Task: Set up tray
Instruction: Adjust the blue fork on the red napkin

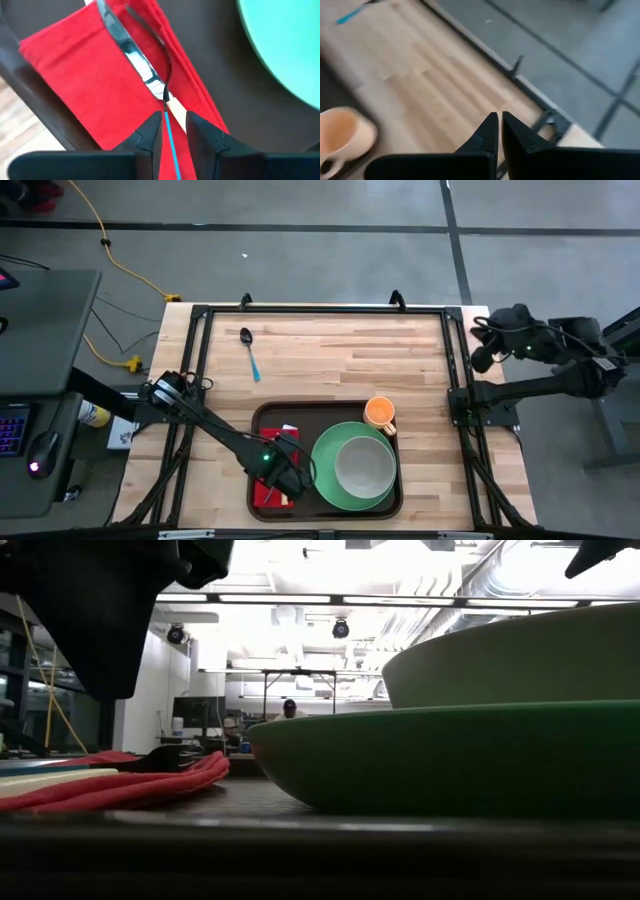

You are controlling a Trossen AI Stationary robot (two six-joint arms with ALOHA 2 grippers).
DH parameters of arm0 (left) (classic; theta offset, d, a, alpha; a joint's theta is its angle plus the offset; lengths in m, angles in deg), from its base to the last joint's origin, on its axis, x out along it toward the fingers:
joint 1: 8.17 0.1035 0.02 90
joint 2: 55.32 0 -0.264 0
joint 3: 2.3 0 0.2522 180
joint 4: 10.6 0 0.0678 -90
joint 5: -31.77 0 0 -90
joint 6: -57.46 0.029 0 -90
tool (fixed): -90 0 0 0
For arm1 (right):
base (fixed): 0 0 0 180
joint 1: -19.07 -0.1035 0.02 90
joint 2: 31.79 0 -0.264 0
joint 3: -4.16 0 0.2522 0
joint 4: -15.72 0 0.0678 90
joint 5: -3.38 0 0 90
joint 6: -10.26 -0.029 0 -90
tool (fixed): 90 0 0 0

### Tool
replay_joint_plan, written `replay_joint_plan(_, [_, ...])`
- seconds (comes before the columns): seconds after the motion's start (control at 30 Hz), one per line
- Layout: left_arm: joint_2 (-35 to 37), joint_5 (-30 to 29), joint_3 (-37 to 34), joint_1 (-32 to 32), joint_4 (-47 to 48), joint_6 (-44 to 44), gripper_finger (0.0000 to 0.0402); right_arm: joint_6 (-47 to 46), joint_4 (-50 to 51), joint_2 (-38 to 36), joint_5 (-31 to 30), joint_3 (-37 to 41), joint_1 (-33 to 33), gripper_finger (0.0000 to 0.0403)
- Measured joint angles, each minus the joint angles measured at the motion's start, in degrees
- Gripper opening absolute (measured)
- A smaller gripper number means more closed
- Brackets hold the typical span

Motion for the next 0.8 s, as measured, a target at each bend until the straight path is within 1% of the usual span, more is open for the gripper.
replay_joint_plan(0.1, [0.0,0.0,0.0,-0.02,0.07,4.62,0.0115,1.03,-0.29,-0.55,4.94,0.0,0.0,0.0001])
replay_joint_plan(0.17, [0.0,-0.08,0.0,-0.02,0.22,6.46,0.0115,1.43,-0.47,-0.55,6.67,0.0,-0.02,0.0001])
replay_joint_plan(0.33, [0.0,-1.54,-0.15,-0.02,0.11,7.25,0.0115,1.45,-2.1,-0.31,7.7,0.0,-0.02,0.0001])
replay_joint_plan(0.53, [-0.01,0.69,-2.25,0.0,-0.9,3.49,0.0115,1.47,-4.33,-0.31,8.72,0.0,-0.02,0.0002])
replay_joint_plan(0.67, [-0.02,-0.74,-2.49,0.82,-1.2,3.41,0.0115,1.42,-4.83,-0.31,8.71,0.0,-0.02,0.001])
replay_joint_plan(0.8, [-0.02,-2.26,-2.49,2.67,-2.6,6.27,0.0115,1.3,-5.46,-0.31,8.73,0.02,-0.02,0.0022])
